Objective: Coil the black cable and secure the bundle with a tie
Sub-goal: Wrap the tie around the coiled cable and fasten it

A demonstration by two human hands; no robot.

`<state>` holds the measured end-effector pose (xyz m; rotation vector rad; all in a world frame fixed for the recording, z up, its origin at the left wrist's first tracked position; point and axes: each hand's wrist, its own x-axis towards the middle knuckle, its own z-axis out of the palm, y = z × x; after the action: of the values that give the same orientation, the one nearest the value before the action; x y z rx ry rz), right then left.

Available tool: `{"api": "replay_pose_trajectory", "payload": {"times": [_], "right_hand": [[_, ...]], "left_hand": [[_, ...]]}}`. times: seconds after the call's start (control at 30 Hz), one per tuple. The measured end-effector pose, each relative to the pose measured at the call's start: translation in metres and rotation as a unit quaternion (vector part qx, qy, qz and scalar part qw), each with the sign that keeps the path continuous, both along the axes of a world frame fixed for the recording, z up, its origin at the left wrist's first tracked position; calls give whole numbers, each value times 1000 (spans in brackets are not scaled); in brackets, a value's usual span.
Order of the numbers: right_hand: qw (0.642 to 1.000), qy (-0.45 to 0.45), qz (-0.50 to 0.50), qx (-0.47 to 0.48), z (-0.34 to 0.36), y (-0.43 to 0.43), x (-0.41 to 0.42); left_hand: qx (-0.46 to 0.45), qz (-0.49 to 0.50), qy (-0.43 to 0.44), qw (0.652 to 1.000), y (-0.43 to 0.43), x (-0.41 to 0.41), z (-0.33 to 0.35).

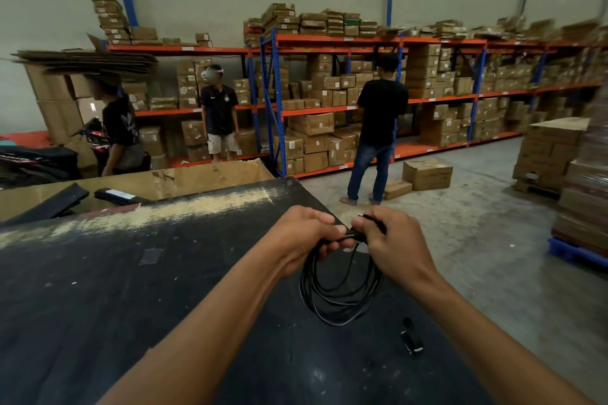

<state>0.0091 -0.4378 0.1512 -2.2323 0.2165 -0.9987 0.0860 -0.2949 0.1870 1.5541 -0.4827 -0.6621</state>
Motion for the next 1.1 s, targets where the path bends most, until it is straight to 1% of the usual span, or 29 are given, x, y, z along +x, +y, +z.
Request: {"api": "replay_pose_trajectory", "payload": {"times": [0.1,0.2,0.27,0.33,0.4,0.5,0.57,0.6,0.63,0.7,0.83,0.87,0.9,0.93,0.97,1.03,1.1], "right_hand": [[997,-29,-22,63,-7,7,7],[994,3,-17,107,-10,12,14],[990,14,17,141,-13,14,17],[978,14,70,198,-15,14,15],[951,36,137,275,-14,14,12],[915,111,211,326,-20,15,4],[890,153,236,358,-29,20,1],[879,159,245,377,-33,25,0],[866,150,252,404,-35,29,-1],[826,121,262,484,-33,39,-3],[724,78,273,629,-30,62,-4],[705,54,272,653,-29,68,-4],[696,27,266,667,-28,75,-6],[701,4,252,667,-27,80,-7],[716,-10,235,658,-26,83,-9],[763,-18,202,613,-25,91,-14],[818,-19,163,552,-26,97,-19]], "left_hand": [[5,36,-21,999,-2,-2,2],[8,52,-37,998,3,-1,2],[7,56,-29,998,9,1,2],[9,51,-19,998,16,5,0],[2,49,-9,999,23,10,-2],[-37,65,18,997,32,13,-5],[-73,88,33,993,37,16,-6],[-89,102,38,990,41,17,-7],[-100,115,41,987,44,19,-7],[-110,138,42,983,51,20,-9],[-149,156,76,974,66,21,-17],[-164,162,92,969,70,21,-19],[-181,171,112,962,74,21,-22],[-200,179,136,954,78,20,-25],[-220,187,161,944,82,18,-29],[-255,197,210,923,90,12,-39],[-287,185,256,905,97,3,-50]]}}
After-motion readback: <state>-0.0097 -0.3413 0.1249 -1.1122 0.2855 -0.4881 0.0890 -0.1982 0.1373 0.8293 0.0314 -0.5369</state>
